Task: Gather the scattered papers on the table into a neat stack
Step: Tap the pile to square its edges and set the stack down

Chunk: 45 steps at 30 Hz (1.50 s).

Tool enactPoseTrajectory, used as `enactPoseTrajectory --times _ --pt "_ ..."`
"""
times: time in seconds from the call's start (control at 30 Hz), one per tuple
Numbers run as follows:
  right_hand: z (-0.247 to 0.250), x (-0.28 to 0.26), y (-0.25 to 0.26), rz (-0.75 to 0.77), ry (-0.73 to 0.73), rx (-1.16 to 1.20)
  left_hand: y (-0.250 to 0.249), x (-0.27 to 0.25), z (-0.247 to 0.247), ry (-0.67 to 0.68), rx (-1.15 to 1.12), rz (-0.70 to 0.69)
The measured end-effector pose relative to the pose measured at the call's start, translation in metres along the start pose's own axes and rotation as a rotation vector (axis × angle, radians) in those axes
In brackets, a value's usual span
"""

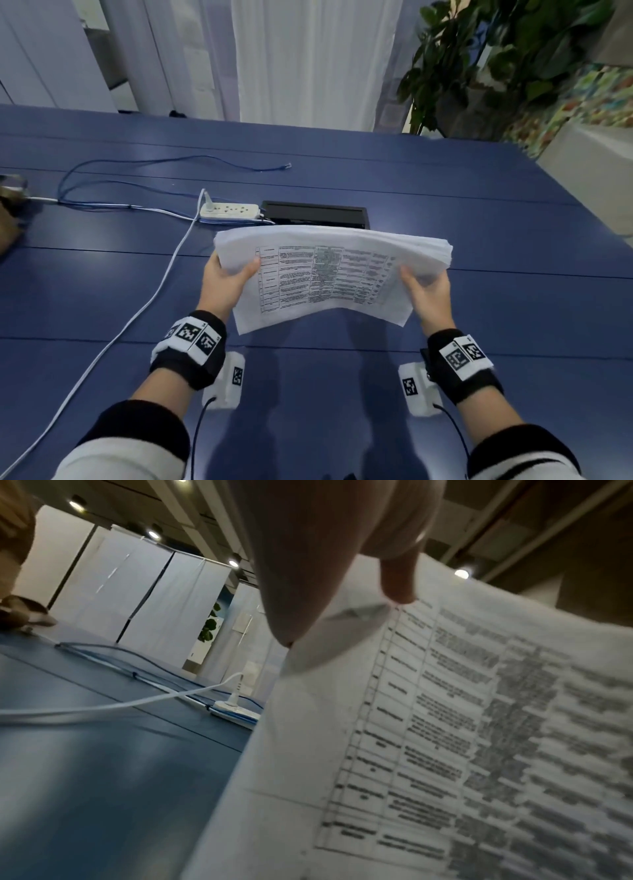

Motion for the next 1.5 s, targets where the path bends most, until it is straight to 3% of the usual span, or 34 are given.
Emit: enactPoseTrajectory --times 0.2,0.3,0.43,0.6,0.73,0.93,1.13,1.37,1.5 --pt "-0.004 0.009 0.023 0.084 -0.011 0.104 -0.018 0.002 0.004 -0.038 -0.039 -0.082" --pt "0.002 0.012 0.024 0.102 0.018 0.005 -0.024 0.006 0.005 0.027 0.012 -0.136" --pt "0.006 0.015 0.021 0.094 0.057 -0.058 -0.023 0.008 0.001 0.017 0.006 -0.148" --pt "-0.004 0.016 0.015 0.064 0.121 -0.076 -0.016 0.009 -0.002 0.022 0.034 -0.112" --pt "-0.004 0.021 0.025 0.094 0.083 -0.058 -0.003 0.009 -0.002 -0.001 0.047 -0.011" --pt "-0.003 0.019 0.042 0.196 0.053 0.005 -0.014 0.010 0.002 -0.062 -0.010 -0.070" --pt "0.003 0.015 0.020 0.135 0.095 -0.077 -0.003 0.004 -0.005 -0.002 0.028 -0.034" --pt "0.005 0.009 0.057 0.414 0.066 -0.227 0.002 0.011 -0.005 -0.007 0.052 -0.005" --pt "0.003 0.010 0.069 0.552 0.093 -0.452 0.003 0.013 -0.004 -0.009 0.067 -0.005"
Point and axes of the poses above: each hand's wrist, its own x-axis towards the middle knuckle, its own z-axis out of the back of the hand, y = z × x, the point moved 9 cm from there along x, towards the middle knuckle, and after that the axes turned 7 degrees about x, right-handed, at the moved point
